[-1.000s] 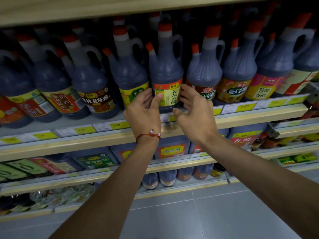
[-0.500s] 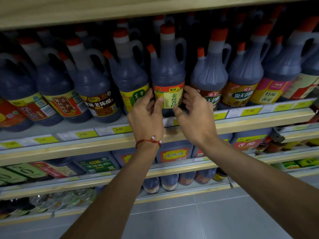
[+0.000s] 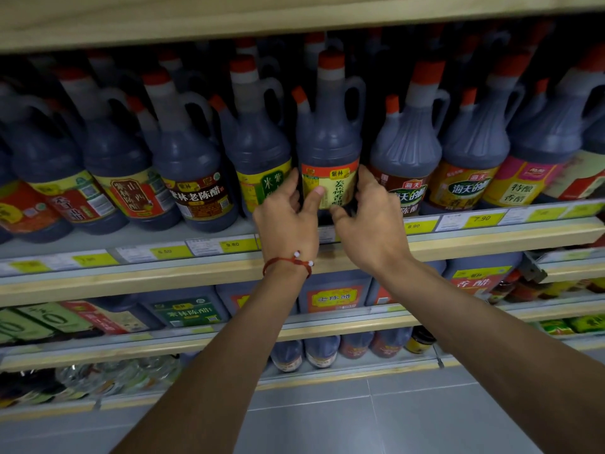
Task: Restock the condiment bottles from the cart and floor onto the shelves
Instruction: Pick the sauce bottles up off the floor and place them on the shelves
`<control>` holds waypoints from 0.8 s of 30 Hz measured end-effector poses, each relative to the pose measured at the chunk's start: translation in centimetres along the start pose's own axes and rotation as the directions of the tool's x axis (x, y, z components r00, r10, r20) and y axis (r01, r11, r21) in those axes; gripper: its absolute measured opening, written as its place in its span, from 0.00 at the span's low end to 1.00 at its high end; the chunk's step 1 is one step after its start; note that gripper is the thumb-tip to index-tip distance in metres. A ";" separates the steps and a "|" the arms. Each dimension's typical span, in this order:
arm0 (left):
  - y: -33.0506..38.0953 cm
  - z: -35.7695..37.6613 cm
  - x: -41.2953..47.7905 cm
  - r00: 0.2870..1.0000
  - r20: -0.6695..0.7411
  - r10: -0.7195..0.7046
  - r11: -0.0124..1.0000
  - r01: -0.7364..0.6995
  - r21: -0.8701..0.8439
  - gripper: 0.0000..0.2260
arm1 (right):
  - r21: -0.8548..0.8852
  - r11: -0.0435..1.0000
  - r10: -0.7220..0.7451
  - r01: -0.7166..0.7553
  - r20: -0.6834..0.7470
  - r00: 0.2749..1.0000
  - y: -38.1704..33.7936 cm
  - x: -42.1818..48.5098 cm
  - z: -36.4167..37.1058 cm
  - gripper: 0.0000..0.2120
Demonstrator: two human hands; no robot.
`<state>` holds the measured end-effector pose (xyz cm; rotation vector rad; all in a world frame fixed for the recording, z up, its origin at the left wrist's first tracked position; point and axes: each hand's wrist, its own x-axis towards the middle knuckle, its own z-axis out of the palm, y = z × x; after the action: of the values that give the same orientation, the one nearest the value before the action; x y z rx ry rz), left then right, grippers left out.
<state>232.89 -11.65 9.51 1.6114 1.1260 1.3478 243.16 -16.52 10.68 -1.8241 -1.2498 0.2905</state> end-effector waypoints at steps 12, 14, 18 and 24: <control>0.0 -0.5 -0.8 1.000 0.007 0.004 1.000 -0.004 0.009 0.16 | 0.105 0.992 -0.069 0.076 -0.071 0.995 1.5 -0.7 -0.5 0.15; -0.1 -0.6 -0.8 1.000 0.017 0.016 0.999 -0.017 0.047 0.17 | 0.130 0.988 -0.071 0.082 -0.091 0.993 1.5 -0.8 -0.6 0.15; -0.2 -0.6 -0.6 0.998 0.056 0.019 0.996 -0.024 0.088 0.18 | 0.193 0.978 -0.058 0.083 -0.134 0.989 1.4 -0.6 -0.8 0.17; -0.2 -0.6 -0.4 0.997 0.076 0.033 0.996 -0.039 0.080 0.13 | 0.237 0.964 -0.078 0.122 -0.187 0.979 1.3 -0.9 -0.8 0.18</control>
<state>232.20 -11.94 9.28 1.7338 1.1250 1.2687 244.06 -17.80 9.89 -1.5328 -1.1248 0.2131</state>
